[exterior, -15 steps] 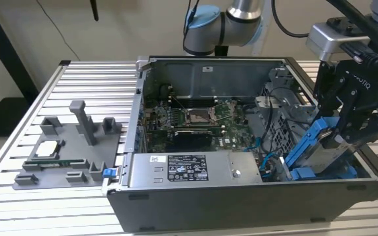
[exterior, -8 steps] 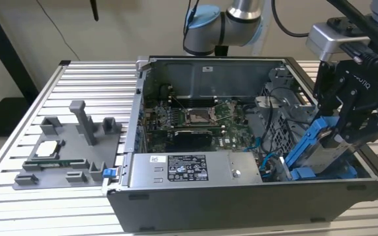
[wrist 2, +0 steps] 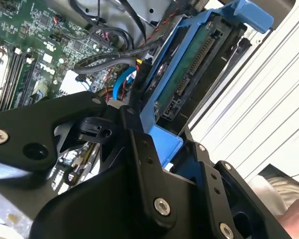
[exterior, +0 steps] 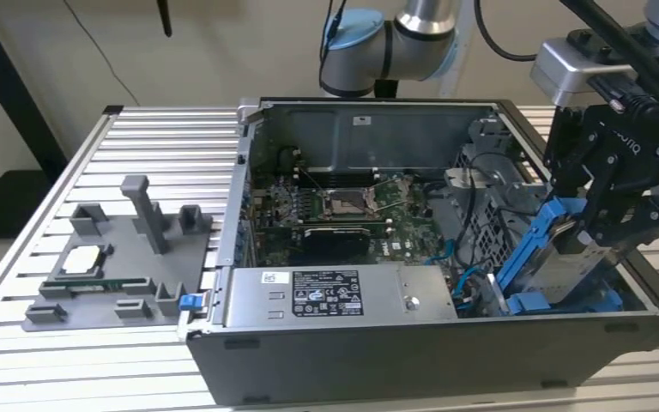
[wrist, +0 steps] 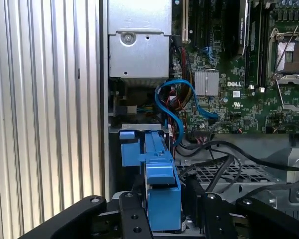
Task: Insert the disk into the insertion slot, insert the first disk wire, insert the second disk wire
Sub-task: 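Insert the disk into the insertion slot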
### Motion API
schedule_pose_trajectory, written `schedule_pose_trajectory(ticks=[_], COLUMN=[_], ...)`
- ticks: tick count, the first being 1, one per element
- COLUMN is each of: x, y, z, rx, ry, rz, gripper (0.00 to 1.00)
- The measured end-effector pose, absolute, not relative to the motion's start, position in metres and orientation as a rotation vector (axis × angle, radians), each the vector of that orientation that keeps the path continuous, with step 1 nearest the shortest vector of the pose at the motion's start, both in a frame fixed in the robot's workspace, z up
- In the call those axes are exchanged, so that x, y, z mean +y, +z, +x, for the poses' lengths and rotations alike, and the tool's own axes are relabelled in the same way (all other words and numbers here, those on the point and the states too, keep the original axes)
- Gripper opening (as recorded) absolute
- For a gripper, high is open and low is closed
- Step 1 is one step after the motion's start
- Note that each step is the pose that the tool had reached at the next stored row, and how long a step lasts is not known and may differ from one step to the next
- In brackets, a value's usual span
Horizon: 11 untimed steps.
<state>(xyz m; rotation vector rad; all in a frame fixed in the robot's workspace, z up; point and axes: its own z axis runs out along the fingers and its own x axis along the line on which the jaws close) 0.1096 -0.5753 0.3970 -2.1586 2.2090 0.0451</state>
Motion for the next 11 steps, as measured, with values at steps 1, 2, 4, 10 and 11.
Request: schedule_pose_trajectory(ticks=[1, 2, 4, 10, 11], x=[-0.5753, -0.5753, -0.5755, -0.5756, -0.5755], y=[0.3970, 0.3970, 0.3970, 0.4055, 0.4057], z=[0.1096, 0.1096, 0.1097, 0.1097, 0.1097], rx=[2.209, 2.209, 2.210, 2.218, 2.215], ry=[0.045, 0.045, 0.047, 0.062, 0.069], rz=[-2.159, -2.159, -2.157, -2.136, -2.133], gripper=[0.00, 0.00, 1.00, 1.00, 1.00])
